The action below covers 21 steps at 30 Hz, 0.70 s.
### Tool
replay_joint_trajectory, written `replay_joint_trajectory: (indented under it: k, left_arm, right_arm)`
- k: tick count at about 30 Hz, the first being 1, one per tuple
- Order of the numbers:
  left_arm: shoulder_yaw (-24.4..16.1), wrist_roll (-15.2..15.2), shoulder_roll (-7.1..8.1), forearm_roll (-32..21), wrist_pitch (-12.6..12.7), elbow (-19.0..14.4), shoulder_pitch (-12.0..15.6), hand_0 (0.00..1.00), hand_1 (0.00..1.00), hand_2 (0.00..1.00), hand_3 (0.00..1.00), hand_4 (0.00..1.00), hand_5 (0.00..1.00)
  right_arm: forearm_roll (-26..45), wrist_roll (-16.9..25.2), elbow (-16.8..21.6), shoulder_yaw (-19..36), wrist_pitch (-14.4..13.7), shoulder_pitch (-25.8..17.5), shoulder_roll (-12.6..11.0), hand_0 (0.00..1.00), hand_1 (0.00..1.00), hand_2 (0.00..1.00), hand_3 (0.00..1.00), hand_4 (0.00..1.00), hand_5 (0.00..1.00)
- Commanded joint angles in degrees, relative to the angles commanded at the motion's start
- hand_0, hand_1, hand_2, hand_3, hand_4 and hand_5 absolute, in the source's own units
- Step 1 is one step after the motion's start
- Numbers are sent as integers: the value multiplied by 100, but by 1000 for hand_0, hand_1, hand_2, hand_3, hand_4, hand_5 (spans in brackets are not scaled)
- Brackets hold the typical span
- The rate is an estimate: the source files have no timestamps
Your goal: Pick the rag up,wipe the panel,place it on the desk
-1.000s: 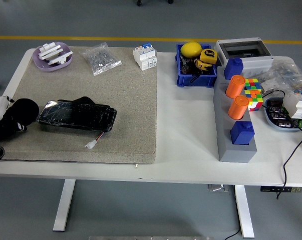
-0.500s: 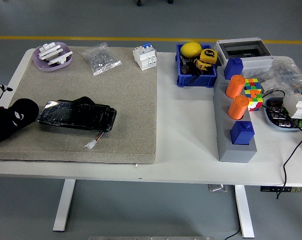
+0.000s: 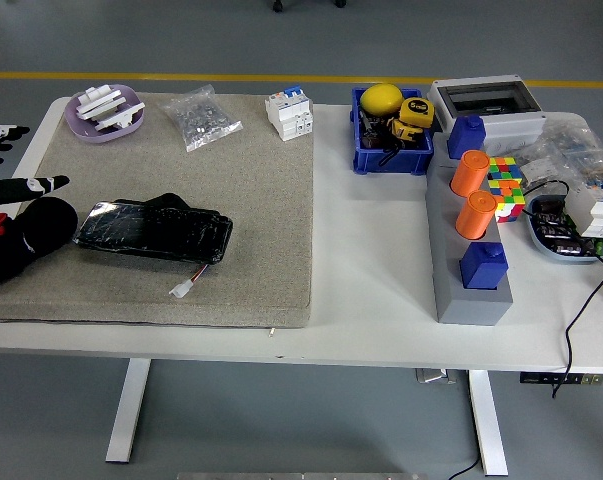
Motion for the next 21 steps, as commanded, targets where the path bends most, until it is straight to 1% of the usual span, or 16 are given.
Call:
replay_joint_trajectory:
  k: [4, 5, 9, 11, 15, 21]
  left_arm:
    - [-77, -411, -190, -369, 99, 22, 85, 765, 824, 817, 815, 998, 439]
    - [-95, -511, -229, -442, 124, 23, 102, 756, 805, 789, 780, 998, 445]
    - [-161, -889, -360, -660, 238, -2, 159, 756, 805, 789, 780, 998, 445]
    - [-209, -1075, -427, -901, 258, -20, 199, 755, 796, 774, 767, 998, 444]
    - [-236, -1220, -514, -1059, 246, -34, 253, 755, 796, 774, 767, 998, 444]
    - [-228, -1334, -637, -1005, 232, 31, 282, 751, 794, 768, 755, 995, 432]
  right_arm:
    - [-3, 2, -3, 59, 0, -24, 22, 764, 646, 687, 726, 998, 602]
    - [-2, 2, -5, 74, 0, -28, 26, 764, 646, 686, 724, 998, 601]
    - [9, 3, -12, 105, 0, -38, 43, 764, 646, 686, 724, 998, 601]
    - [21, 3, -18, 102, -3, -26, 49, 765, 646, 687, 725, 998, 602]
    - [19, 3, -21, 120, -8, -21, 44, 765, 646, 687, 725, 998, 602]
    - [30, 1, -20, 112, -5, -33, 44, 764, 646, 687, 724, 998, 603]
